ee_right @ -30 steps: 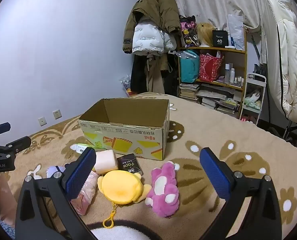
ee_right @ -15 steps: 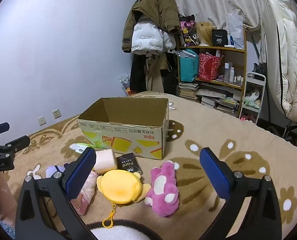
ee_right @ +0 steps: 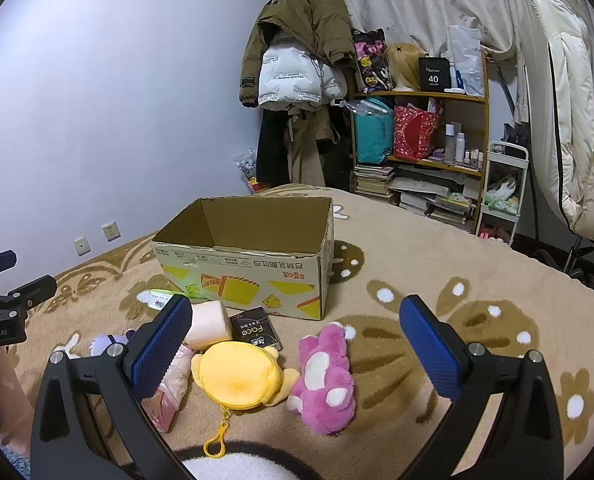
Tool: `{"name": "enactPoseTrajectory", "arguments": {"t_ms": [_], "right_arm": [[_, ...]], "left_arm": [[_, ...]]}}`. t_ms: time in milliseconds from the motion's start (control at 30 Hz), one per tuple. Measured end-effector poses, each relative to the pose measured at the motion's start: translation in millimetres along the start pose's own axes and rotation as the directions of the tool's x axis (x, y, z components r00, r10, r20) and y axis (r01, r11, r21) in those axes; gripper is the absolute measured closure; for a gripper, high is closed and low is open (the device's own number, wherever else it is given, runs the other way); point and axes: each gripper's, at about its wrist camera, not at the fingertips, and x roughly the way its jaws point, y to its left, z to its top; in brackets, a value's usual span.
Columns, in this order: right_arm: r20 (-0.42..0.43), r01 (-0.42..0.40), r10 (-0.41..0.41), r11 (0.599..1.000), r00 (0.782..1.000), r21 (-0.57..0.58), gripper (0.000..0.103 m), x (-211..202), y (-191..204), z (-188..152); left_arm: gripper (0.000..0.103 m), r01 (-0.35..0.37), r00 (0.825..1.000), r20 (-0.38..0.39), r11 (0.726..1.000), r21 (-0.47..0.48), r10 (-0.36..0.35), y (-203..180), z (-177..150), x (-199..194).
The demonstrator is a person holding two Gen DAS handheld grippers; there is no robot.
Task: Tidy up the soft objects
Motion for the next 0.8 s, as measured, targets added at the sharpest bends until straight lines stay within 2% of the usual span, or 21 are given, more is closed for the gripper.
{"name": "enactPoseTrajectory", "arguments": {"t_ms": [800], "right_arm": [[-0.002,-0.001,0.001,1.000,1.000,0.009,0.000,2.3,-5.3,-1.1]], "left_arm": [[0.000,-0.001,1.000,-0.003,1.000,-0.004,0.001,3.9,-0.9,-0.6]]}}
